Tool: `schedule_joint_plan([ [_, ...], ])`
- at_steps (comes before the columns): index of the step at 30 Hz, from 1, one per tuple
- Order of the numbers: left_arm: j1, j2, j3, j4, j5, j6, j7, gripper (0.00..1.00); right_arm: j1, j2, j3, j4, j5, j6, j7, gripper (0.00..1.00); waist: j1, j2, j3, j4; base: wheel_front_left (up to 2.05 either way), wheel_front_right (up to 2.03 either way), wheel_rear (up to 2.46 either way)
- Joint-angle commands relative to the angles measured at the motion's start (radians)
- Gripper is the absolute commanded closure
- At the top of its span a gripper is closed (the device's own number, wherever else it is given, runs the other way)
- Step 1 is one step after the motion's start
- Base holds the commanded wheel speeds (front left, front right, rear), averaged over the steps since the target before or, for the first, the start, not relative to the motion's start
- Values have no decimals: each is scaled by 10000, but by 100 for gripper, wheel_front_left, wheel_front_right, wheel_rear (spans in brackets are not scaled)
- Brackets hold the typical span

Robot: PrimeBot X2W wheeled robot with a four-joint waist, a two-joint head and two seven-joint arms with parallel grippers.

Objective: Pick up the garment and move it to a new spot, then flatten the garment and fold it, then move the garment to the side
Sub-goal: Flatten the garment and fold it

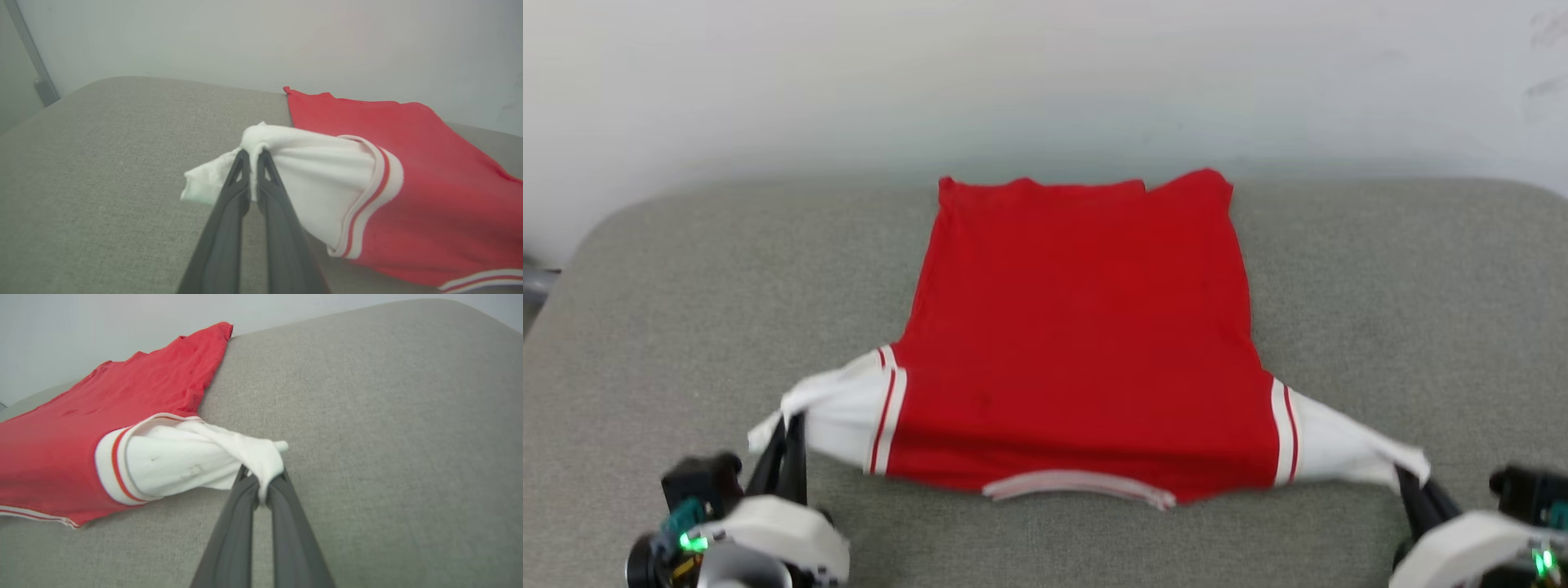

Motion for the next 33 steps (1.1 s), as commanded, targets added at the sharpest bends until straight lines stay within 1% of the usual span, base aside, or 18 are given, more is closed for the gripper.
schedule_joint_plan([
  [1, 542, 30, -49, -219, 66, 123, 110, 100, 813, 220, -344, -520, -237, -17, 295, 100, 4, -1, -485, 129, 0, 0, 0],
  [5, 1493, -10, -145, -665, 50, 275, 373, 100, 2187, 806, -897, -1608, -643, -18, 923, 100, 4, -1, -650, 167, 0, 0, 0],
  [6, 1493, -10, -145, -665, 50, 275, 373, 100, 2187, 806, -897, -1608, -643, -18, 923, 100, 4, -1, -650, 167, 0, 0, 0],
  [9, 2094, -34, -171, -981, 9, 396, 471, 100, 3051, 1108, -1207, -2344, -932, -18, 1317, 100, 4, -1, -727, 166, 0, 0, 0],
  [13, 2784, 2, -180, -1397, -5, 532, 607, 100, 3940, 1285, -1309, -3068, -1400, -18, 1807, 100, 4, -1, -781, 162, 0, 0, 0],
  [15, 3023, 6, -203, -1638, 29, 617, 648, 100, 4160, 1355, -1277, -3312, -1440, -18, 1993, 100, 4, -1, -769, 149, 0, 0, 0],
  [16, 3130, -25, -236, -1791, 58, 677, 686, 100, 4189, 1376, -1236, -3390, -1401, -18, 2076, 86, 4, -1, -758, 141, 0, 0, 0],
  [17, 3204, -80, -321, -1968, 110, 744, 759, 100, 4162, 1400, -1203, -3491, -1282, -18, 2076, 44, 4, -1, -747, 147, 0, 0, 0],
  [18, 3235, -108, -390, -2135, 130, 788, 837, 100, 4078, 1406, -1148, -3604, -1299, -16, 2027, 0, 4, -1, -732, 171, 0, 0, 0],
  [22, 3133, -135, -651, -2693, 267, 837, 1111, 100, 3410, 1432, -996, -3878, -1162, -13, 1839, 0, 4, -1, -638, 261, 0, 0, 0],
  [26, 2921, -176, -851, -3132, 372, 851, 1192, 100, 2313, 1341, -1097, -3520, -990, -13, 1740, 0, 4, -1, -417, 373, 0, 0, 0],
  [30, 2521, -222, -1038, -3534, 458, 771, 1120, 100, 625, 914, -1262, -2707, -726, -13, 1763, 0, 4, -1, 239, 624, 0, 0, 0],
  [33, 2039, -293, -1192, -3786, 546, 704, 1055, 100, -799, 446, -1456, -1876, -505, -13, 1982, 0, 4, -1, 888, 945, 0, 0, 0],
])
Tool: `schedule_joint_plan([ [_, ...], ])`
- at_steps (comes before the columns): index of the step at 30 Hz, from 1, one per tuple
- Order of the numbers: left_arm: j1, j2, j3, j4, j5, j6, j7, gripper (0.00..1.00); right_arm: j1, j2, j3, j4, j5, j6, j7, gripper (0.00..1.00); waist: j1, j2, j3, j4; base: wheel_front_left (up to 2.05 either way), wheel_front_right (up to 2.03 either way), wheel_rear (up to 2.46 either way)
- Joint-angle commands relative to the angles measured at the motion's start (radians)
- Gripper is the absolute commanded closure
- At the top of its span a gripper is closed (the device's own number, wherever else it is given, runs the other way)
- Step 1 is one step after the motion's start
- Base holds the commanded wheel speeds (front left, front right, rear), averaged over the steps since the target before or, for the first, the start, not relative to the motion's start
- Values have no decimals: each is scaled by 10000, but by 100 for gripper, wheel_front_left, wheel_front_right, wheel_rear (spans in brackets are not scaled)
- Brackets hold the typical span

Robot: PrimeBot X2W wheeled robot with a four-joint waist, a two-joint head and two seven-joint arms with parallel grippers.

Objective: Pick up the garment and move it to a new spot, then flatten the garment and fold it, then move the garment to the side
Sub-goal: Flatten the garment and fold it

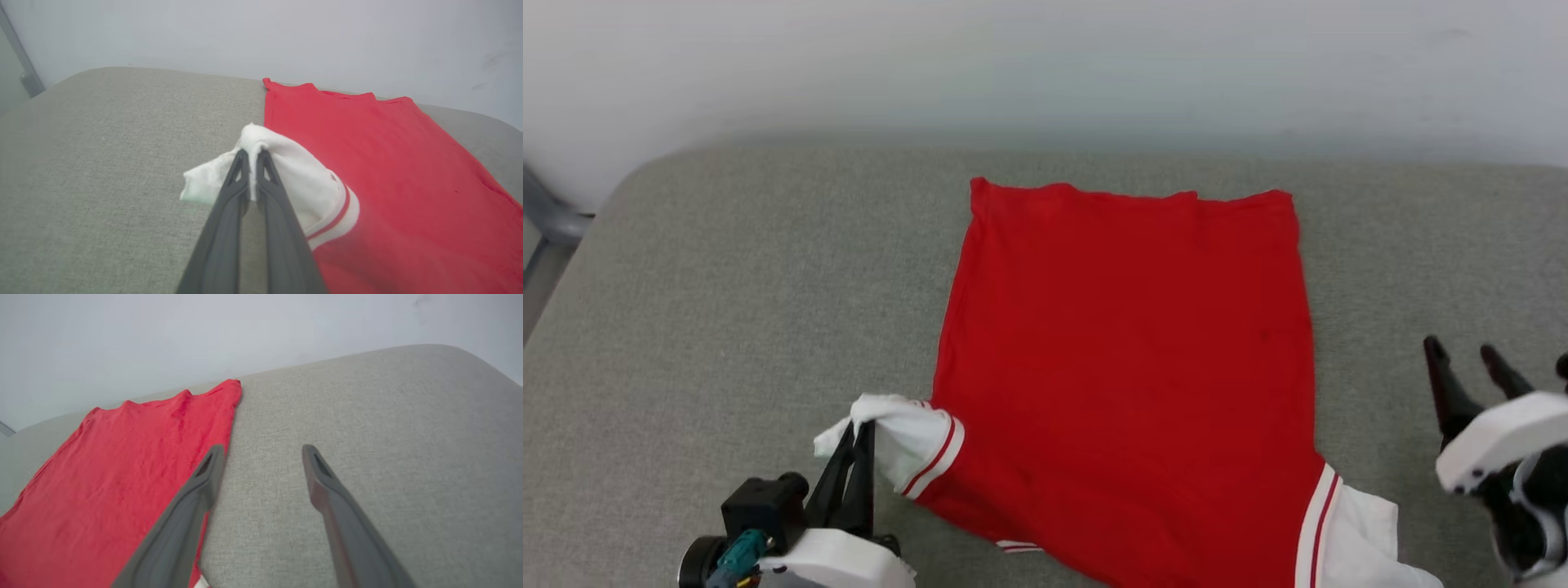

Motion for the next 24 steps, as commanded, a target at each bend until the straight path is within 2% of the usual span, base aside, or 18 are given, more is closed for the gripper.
schedule_joint_plan([
  [1, -310, -57, -48, -107, 47, -45, -87, 100, -721, -202, -92, 427, 108, -7, 235, 0, -1, -1, 721, 457, 0, 0, 0],
  [6, -1061, -201, -312, -280, 117, -224, -227, 100, -3203, -825, -250, 2383, 80, -7, 1816, 0, -1, -1, 1558, 1000, 0, 0, 0],
  [11, -1695, -350, -551, -318, 128, -446, -478, 100, -5407, -1319, -286, 3707, -195, -7, 3407, 0, -1, -1, 2326, 1567, 0, 0, 0],
  [18, -2387, -580, -816, -346, 70, -658, -866, 100, -7788, -1886, -238, 4827, -1014, -7, 5078, 0, -1, -1, 3374, 2180, 0, 0, 0],
  [24, -2756, -721, -856, -151, -74, -872, -1117, 100, -8871, -2043, -257, 5400, -1593, -7, 5602, 0, -1, -1, 4146, 2425, 0, 0, 0],
])
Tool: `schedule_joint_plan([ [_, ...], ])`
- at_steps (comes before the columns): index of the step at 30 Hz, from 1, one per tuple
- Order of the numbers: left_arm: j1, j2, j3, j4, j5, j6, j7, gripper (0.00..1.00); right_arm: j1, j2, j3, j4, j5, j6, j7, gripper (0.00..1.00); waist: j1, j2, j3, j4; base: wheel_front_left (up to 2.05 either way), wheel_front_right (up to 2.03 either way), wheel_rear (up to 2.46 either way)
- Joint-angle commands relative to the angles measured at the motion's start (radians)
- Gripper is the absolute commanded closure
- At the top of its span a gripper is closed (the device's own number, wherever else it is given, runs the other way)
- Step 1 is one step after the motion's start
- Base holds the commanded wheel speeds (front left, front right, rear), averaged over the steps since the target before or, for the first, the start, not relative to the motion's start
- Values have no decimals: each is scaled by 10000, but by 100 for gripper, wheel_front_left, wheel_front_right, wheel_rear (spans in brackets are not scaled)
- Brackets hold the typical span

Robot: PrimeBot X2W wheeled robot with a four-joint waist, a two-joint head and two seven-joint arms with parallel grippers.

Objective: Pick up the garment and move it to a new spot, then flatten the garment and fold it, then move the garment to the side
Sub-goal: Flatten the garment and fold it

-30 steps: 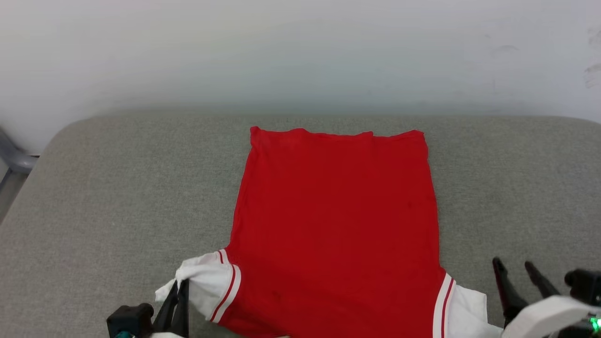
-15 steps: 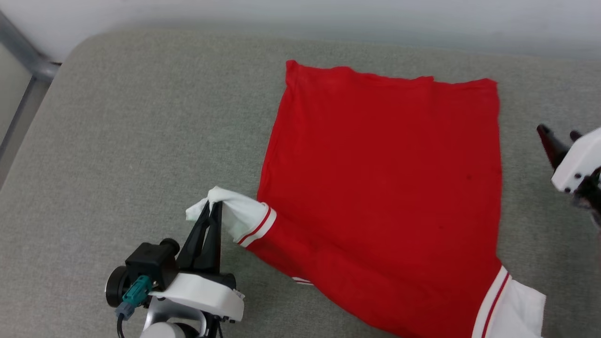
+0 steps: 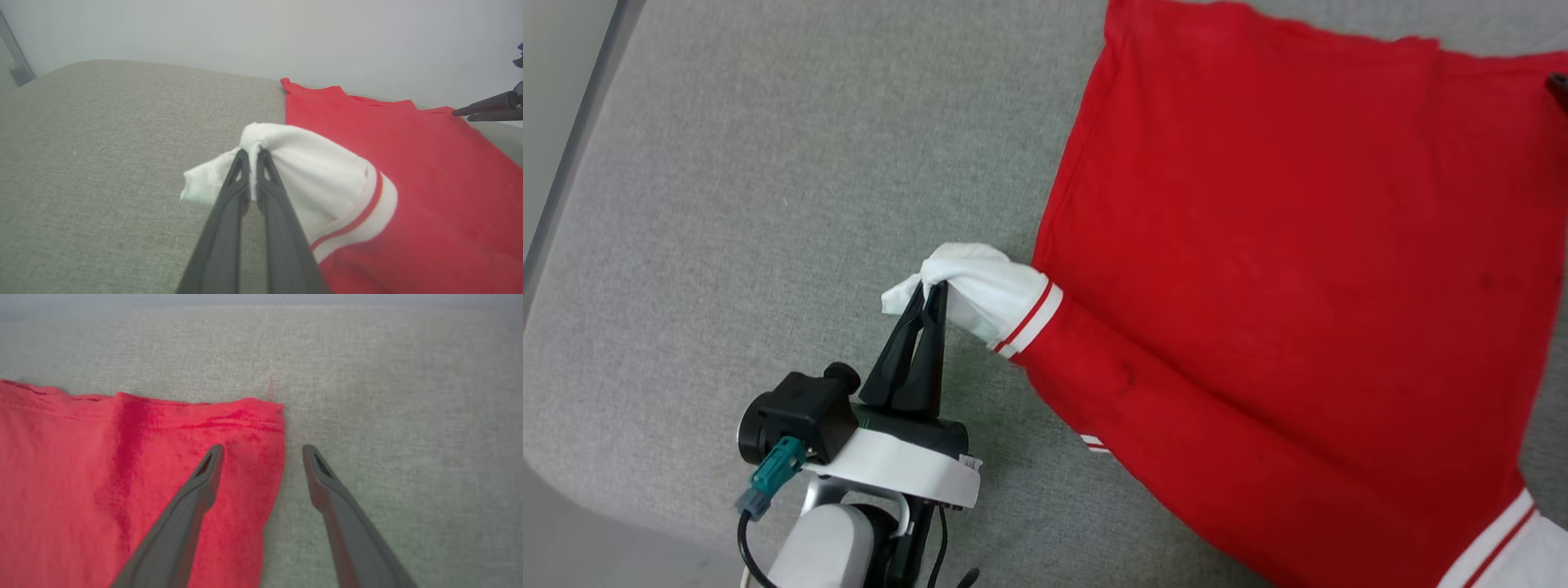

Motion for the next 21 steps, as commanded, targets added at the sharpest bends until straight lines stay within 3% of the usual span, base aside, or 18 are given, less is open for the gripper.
schedule_joint_plan([
  [1, -176, -70, 14, 73, -42, -56, -105, 100, -190, -67, -10, 213, -147, -7, 100, 0, -3, 0, 485, 263, 0, 0, 0],
  [8, -297, -141, 20, 361, -15, -57, -240, 100, 213, 53, -43, 1455, -427, -10, 1261, 0, -3, 0, 593, 261, 0, 0, 0],
  [10, -291, -149, 20, 439, 9, -52, -262, 100, 272, 78, -158, 1690, -546, -12, 1574, 100, -3, 0, 512, 240, 0, 0, 0],
  [21, 186, 40, 239, 980, -77, 180, -219, 100, 387, -288, 44, 945, -756, -10, 246, 100, -3, 0, -1083, -249, 0, 0, 0],
])
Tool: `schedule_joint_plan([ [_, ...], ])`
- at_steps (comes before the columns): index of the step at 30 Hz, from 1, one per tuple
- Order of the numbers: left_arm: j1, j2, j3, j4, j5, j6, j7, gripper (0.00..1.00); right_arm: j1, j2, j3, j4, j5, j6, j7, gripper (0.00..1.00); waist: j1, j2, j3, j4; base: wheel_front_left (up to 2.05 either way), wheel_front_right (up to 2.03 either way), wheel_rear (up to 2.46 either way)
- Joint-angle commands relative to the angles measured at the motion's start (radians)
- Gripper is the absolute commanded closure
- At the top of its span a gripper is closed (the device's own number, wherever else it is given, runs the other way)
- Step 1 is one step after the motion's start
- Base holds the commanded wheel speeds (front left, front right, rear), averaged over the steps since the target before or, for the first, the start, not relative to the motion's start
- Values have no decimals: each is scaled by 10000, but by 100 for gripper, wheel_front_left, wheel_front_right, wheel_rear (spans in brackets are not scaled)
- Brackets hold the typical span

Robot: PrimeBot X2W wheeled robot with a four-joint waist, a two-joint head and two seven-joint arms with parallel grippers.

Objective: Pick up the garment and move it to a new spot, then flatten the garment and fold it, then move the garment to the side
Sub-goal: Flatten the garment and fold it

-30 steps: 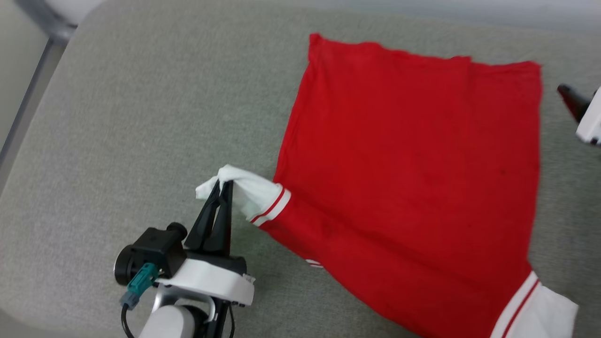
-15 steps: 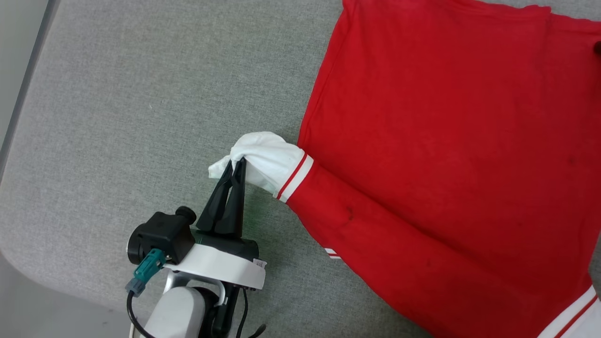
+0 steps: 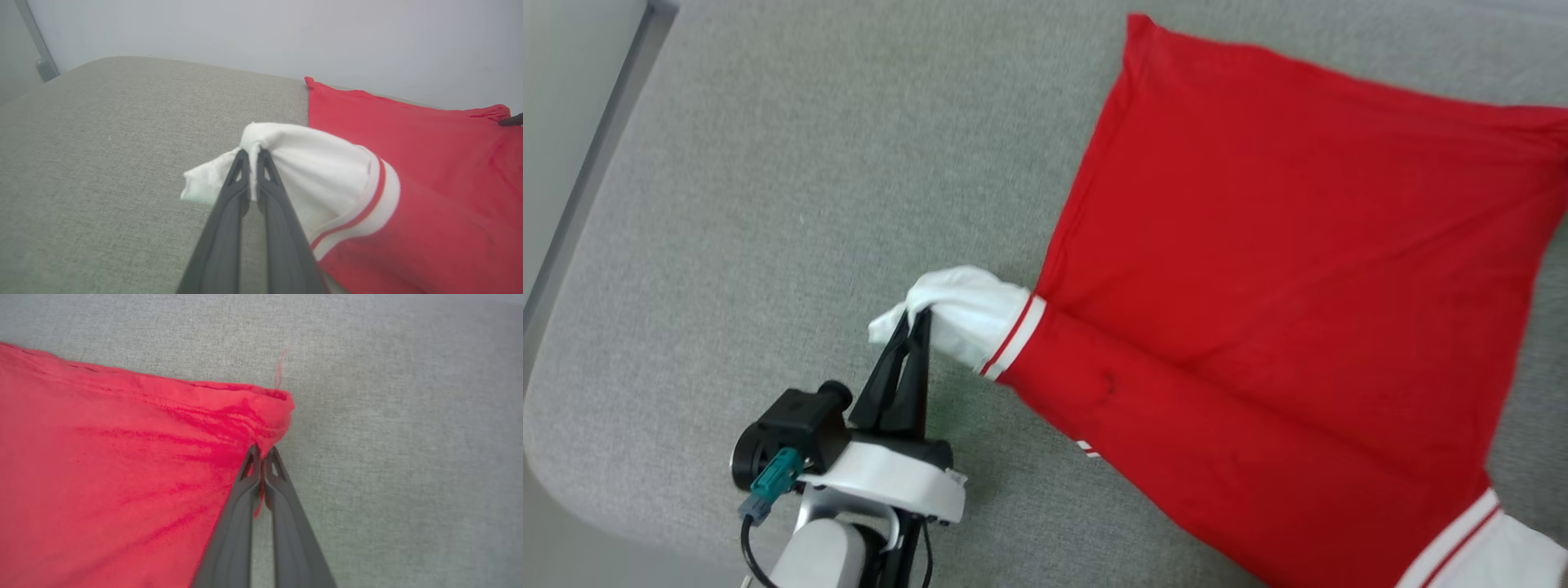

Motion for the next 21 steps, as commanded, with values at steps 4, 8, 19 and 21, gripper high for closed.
schedule_joint_plan([
  [4, 648, 281, 424, 119, -183, 379, 139, 100, 962, -236, 418, -567, 430, -14, -277, 100, -1, 0, -1457, -835, 0, 0, 0],
  [8, 1053, 440, 665, 180, -269, 583, 252, 100, 1915, -334, 576, -1097, 860, -13, -451, 100, -1, 0, -2097, -1228, 0, 0, 0],
  [19, 2312, 965, 1115, -35, -398, 1103, 869, 100, 7180, -179, -257, -4877, 2101, -14, 73, 100, -1, 0, -3509, -2498, 0, 0, 0],
  [21, 2455, 1002, 1100, -46, -415, 1120, 986, 100, 8231, 117, -626, -5763, 2131, -14, 324, 100, -1, 0, -3606, -2655, 0, 0, 0],
])
